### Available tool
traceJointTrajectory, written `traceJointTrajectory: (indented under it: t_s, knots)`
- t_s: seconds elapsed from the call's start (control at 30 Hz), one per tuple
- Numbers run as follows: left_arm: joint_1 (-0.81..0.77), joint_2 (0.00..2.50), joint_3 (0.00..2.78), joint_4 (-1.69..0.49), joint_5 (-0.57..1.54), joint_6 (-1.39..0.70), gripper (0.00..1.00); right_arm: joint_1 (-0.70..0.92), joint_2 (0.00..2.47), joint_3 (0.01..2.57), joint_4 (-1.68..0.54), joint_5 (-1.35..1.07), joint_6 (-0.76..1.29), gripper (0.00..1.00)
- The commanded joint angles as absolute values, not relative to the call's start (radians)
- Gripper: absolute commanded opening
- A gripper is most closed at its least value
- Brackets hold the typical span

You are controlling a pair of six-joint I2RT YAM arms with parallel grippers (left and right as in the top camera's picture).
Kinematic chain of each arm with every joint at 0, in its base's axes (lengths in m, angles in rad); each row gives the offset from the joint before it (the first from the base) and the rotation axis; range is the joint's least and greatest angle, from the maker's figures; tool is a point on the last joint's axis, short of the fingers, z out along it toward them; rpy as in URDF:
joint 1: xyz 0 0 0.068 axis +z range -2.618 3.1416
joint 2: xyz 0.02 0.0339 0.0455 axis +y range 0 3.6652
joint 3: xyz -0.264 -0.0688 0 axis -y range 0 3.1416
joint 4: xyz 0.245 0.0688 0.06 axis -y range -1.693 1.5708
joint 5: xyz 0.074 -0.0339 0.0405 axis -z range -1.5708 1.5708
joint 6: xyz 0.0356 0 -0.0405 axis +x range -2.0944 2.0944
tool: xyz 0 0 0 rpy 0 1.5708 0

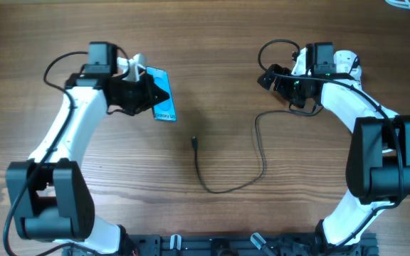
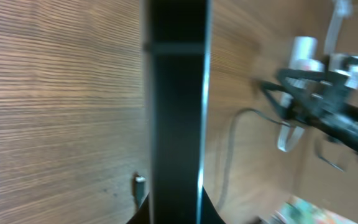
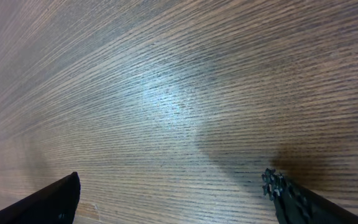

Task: Plug charger to phone and switch on socket
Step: 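Reach the right gripper to the black cable connector on the table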

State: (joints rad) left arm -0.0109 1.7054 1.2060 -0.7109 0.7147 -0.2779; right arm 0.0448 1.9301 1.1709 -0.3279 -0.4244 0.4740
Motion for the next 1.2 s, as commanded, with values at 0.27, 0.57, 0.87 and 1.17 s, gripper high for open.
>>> traceJointTrajectory:
  t_s: [0.27,0.57,0.87,1.17]
  knots:
    - [0.17,1.697,1.068,-0.621,0.922,-0.115,0.04,0.11,1.947,1.17,-0.464,-0.614,0.497,0.5]
    - [0.212,1.697,1.062,-0.608,0.908,-0.116,0.04,0.427,1.947,1.17,-0.547,-0.557,0.526,0.04]
    - [0.212,1.697,1.062,-0.609,0.907,-0.116,0.04,0.781,1.947,1.17,-0.553,-0.421,0.707,0.06]
    - [0.212,1.697,1.062,-0.609,0.908,-0.116,0.04,0.925,1.947,1.17,-0.615,-0.216,0.853,0.14]
